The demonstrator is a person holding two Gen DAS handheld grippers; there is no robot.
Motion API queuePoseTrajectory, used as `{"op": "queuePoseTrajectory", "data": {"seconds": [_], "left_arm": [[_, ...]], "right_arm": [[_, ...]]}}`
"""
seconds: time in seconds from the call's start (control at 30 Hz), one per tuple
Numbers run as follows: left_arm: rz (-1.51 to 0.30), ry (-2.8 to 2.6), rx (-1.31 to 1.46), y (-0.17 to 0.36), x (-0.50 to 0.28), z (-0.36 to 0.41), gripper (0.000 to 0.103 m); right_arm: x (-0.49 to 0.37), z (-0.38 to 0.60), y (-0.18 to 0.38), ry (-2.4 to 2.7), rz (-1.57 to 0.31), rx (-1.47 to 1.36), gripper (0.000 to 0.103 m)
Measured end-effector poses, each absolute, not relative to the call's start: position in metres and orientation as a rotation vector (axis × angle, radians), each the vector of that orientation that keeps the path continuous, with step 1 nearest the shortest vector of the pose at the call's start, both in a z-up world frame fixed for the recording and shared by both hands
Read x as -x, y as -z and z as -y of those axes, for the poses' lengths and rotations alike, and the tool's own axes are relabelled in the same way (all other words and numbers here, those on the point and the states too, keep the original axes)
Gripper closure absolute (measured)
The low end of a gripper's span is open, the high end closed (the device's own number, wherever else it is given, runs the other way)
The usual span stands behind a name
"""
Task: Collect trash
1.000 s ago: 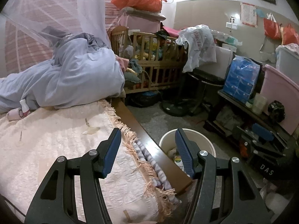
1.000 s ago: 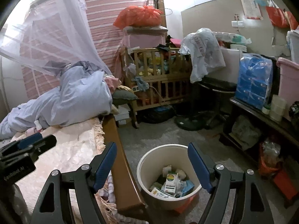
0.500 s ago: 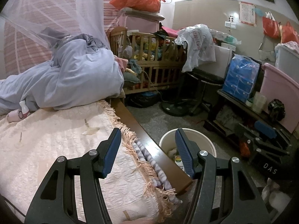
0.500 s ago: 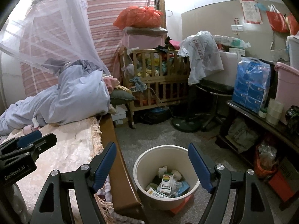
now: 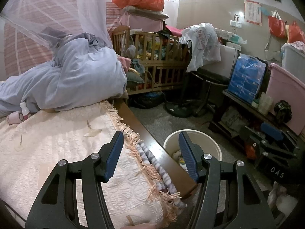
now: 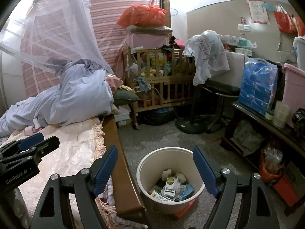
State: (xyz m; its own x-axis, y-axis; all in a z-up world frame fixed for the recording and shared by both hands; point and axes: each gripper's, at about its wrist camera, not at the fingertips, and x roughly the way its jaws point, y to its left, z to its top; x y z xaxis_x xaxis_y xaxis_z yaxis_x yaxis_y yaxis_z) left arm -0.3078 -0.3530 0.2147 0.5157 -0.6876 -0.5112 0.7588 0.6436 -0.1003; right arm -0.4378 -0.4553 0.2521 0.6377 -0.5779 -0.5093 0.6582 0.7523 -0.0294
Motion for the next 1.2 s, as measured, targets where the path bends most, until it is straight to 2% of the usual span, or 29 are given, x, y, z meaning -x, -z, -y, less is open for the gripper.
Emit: {"op": "queuePoseTrajectory", "data": {"seconds": [1.2], "left_arm": [[-0.552,0.875,-0.143,-0.214,0.305,0.352,0.044]], "right_arm": [[0.437,0.452,-0.242,0.705,-0.540,-0.171,0.021]]}}
